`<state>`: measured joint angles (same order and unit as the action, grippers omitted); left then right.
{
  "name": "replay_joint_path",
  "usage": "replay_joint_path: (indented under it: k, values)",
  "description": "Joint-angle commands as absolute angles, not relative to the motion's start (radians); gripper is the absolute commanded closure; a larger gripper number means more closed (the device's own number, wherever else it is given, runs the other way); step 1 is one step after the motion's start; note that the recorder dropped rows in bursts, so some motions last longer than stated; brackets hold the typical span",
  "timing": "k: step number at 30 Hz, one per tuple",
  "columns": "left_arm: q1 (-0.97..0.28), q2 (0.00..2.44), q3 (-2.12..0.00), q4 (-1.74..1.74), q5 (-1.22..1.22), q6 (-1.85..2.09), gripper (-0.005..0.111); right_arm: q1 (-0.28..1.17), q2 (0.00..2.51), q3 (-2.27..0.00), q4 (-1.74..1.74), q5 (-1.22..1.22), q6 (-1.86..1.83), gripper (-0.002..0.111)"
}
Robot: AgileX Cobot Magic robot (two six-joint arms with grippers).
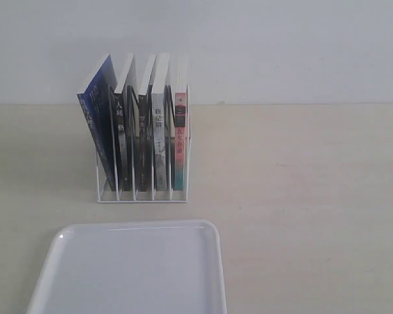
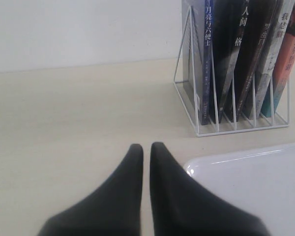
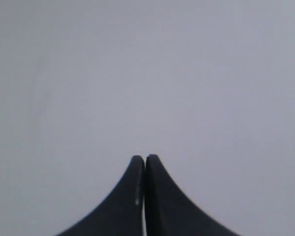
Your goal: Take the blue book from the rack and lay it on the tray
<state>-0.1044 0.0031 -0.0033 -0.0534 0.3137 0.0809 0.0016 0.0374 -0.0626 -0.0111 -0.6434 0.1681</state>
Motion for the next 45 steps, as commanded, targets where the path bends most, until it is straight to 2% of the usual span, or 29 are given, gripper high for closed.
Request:
replay_joint_path:
  k: [1,5,8,10,13,18,23,26,28,33,39,45]
  values:
    - [-0.101,0.000,0.000,-0.053,0.314,0.074,0.102,0.000,0.090,-0.339,-0.089,-0.502,0.245,0.108]
    - [-0.101,0.000,0.000,-0.053,0.314,0.074,0.102,0.000,0.247,-0.632,-0.290,-0.068,0.411,0.108]
    - [-0.101,0.000,0.000,-0.053,0.314,0.074,0.102,0.005,0.369,-0.795,-0.265,0.353,0.453,0.108]
    - [-0.101,0.000,0.000,-0.053,0.314,0.074,0.102,0.022,0.444,-0.859,-0.247,0.538,0.419,0.108]
    - [-0.101,0.000,0.000,-0.053,0.314,0.074,0.102,0.046,0.550,-0.897,-0.163,0.731,0.398,0.108]
    - [-0.101,0.000,0.000,-0.053,0.314,0.074,0.102,0.073,0.676,-0.895,-0.098,0.907,0.421,0.108]
    - [-0.101,0.000,0.000,-0.053,0.314,0.074,0.102,0.107,0.790,-0.895,0.296,0.997,-0.032,0.108]
    - [-0.101,0.000,0.000,-0.053,0.314,0.074,0.102,0.151,0.873,-0.880,0.398,0.985,-0.061,0.108]
    - [-0.101,0.000,0.000,-0.053,0.314,0.074,0.102,0.203,0.912,-0.863,0.387,0.958,-0.054,0.105]
    - [-0.101,0.000,0.000,-0.053,0.314,0.074,0.102,0.415,0.994,-0.836,0.320,0.807,0.039,0.090]
    - [-0.101,0.000,0.000,-0.053,0.314,0.074,0.102,0.618,1.172,-0.934,0.160,0.666,0.200,0.091]
    - [-0.101,0.000,0.000,-0.053,0.314,0.074,0.102,0.642,1.427,-1.230,0.047,0.761,0.297,0.091]
